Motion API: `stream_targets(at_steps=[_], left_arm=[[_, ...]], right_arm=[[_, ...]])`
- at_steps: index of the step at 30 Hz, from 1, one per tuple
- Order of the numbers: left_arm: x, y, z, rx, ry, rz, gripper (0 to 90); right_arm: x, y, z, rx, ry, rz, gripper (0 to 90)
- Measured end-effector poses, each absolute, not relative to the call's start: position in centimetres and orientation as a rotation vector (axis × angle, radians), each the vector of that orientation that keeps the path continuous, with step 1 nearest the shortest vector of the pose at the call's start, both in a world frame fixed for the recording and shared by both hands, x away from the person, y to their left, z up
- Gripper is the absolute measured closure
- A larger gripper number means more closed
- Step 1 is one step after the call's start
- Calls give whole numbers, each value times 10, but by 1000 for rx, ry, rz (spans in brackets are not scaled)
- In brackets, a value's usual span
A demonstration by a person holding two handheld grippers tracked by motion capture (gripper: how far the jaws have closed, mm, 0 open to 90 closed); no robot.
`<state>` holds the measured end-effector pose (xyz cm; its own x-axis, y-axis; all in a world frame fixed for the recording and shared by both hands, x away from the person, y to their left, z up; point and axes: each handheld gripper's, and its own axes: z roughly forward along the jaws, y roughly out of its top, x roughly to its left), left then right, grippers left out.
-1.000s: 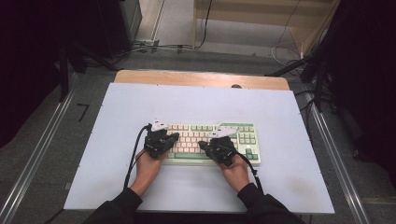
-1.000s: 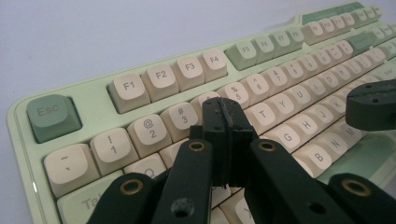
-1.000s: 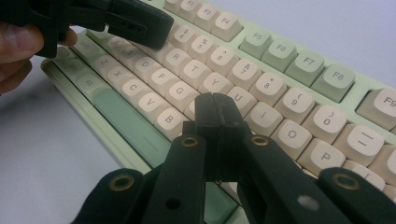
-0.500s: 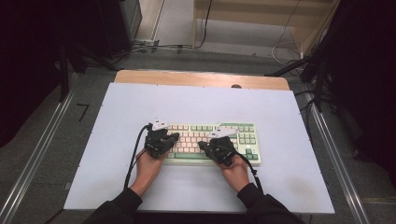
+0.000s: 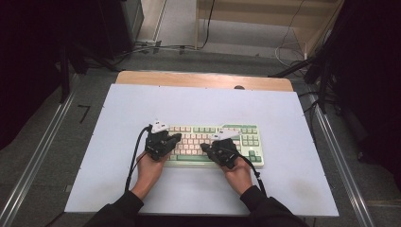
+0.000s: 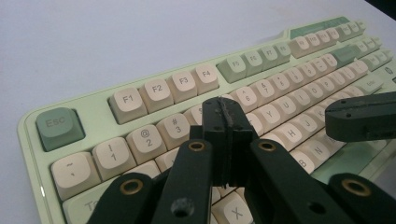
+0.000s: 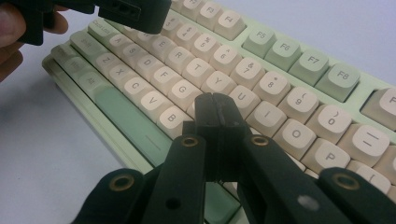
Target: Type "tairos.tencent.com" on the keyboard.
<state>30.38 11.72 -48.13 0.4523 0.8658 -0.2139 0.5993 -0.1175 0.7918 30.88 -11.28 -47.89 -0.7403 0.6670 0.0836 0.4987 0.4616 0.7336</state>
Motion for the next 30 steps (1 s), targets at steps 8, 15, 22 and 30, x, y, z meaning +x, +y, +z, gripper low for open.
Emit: stream_targets(at_steps=[8,15,22,30], left_arm=[[303,116,-481,1823,1242,383,900],[303,116,-482,1824,1241,376,900],[303,116,-482,1826,1240,376,900],[304,116,-482,1825,1238,369,900]], right_arm=[[309,-111,-480,1005,2509,1138,871],[308,-108,-483,989,2523,1131,871],[308,-107,-483,991,2524,1132,871],[307,-105,-484,982,2533,1128,871]])
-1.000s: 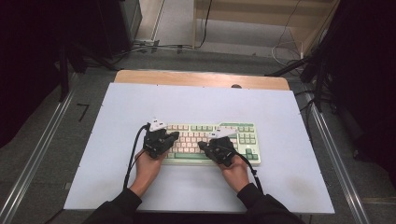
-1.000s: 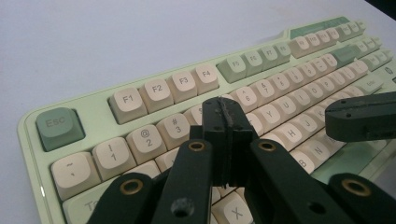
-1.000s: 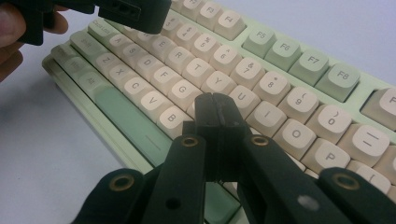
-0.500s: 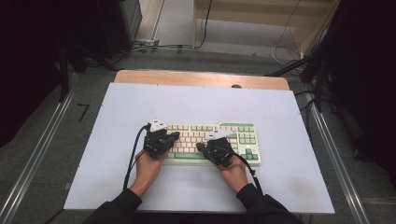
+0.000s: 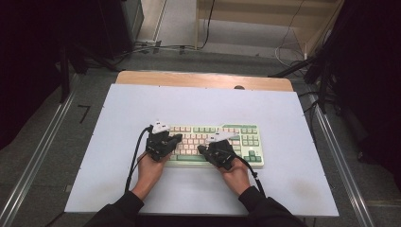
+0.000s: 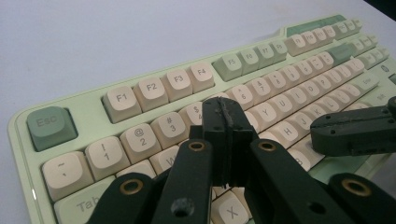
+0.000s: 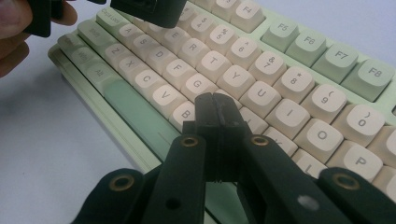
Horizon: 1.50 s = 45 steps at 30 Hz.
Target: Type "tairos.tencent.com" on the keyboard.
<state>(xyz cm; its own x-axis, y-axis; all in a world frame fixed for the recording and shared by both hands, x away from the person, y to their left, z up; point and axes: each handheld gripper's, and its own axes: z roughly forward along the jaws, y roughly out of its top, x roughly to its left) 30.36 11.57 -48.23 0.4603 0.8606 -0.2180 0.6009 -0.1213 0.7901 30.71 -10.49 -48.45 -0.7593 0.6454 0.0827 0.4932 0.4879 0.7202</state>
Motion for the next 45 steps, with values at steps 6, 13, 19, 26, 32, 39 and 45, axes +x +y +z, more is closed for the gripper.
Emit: stream_targets(at_steps=[6,13,19,26,32,39,45], left_arm=[[304,116,-482,1826,1236,367,900],[304,116,-482,1826,1236,366,900],[303,115,-482,1828,1234,364,900],[303,114,-482,1824,1233,359,900],[303,111,-482,1827,1221,341,900],[304,103,-481,1828,1203,338,900],[305,96,-483,1840,1194,333,900]], right_arm=[[307,-104,-485,983,2535,1126,871],[307,-104,-485,982,2535,1125,871],[307,-103,-488,976,2539,1113,872],[308,-111,-479,1003,2511,1172,871],[310,-120,-475,1024,2487,1180,871],[313,-131,-469,1051,2455,1193,871],[316,-137,-466,1065,2436,1200,871]])
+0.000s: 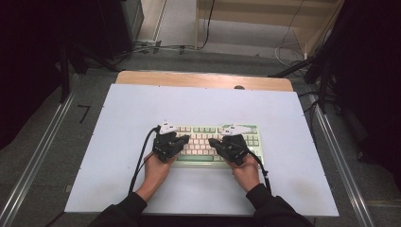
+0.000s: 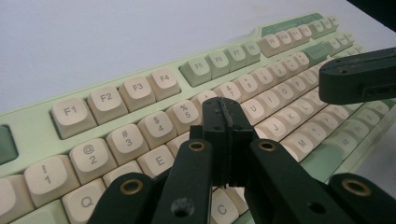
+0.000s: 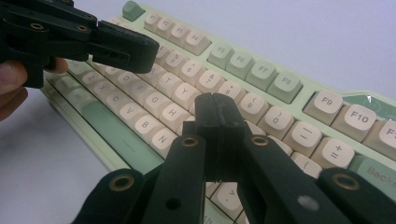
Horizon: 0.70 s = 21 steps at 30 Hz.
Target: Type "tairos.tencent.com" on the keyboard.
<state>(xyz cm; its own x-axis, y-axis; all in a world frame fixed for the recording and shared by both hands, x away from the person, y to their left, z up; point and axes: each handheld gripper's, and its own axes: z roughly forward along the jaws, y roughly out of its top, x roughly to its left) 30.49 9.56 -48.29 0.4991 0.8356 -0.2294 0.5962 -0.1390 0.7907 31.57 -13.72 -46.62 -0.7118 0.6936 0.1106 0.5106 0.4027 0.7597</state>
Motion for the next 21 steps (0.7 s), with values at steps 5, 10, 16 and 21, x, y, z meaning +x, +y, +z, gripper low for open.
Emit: stream_targets(at_steps=[5,10,16,21], left_arm=[[307,92,-485,1846,1195,334,900],[309,88,-488,1855,1201,340,900],[312,87,-490,1861,1208,350,900],[314,85,-491,1864,1214,354,900]], right_arm=[[315,-137,-466,1063,2438,1194,871],[316,-137,-467,1064,2437,1193,871],[316,-137,-467,1065,2437,1192,871],[316,-137,-467,1063,2437,1190,871]])
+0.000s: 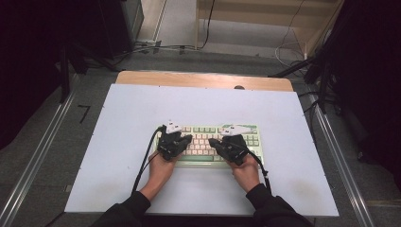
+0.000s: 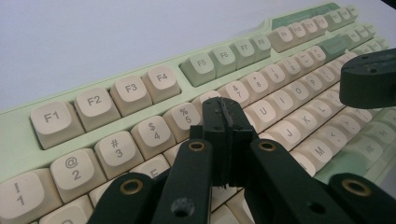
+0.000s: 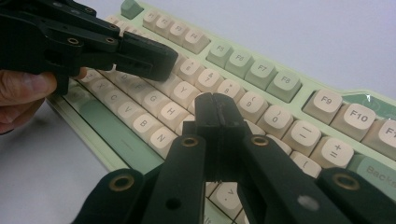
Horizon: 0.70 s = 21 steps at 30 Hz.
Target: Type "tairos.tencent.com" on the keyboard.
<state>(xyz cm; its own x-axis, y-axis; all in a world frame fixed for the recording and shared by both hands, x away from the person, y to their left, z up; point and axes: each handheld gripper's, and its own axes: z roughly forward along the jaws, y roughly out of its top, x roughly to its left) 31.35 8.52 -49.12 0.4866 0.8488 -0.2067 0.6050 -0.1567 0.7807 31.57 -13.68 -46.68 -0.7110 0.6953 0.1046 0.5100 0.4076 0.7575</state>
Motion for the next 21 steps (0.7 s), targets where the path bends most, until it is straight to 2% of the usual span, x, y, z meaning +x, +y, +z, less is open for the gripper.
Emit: stream_targets(at_steps=[21], left_arm=[[314,82,-492,1906,1214,360,900]], right_arm=[[315,-136,-468,1065,2443,1183,871]])
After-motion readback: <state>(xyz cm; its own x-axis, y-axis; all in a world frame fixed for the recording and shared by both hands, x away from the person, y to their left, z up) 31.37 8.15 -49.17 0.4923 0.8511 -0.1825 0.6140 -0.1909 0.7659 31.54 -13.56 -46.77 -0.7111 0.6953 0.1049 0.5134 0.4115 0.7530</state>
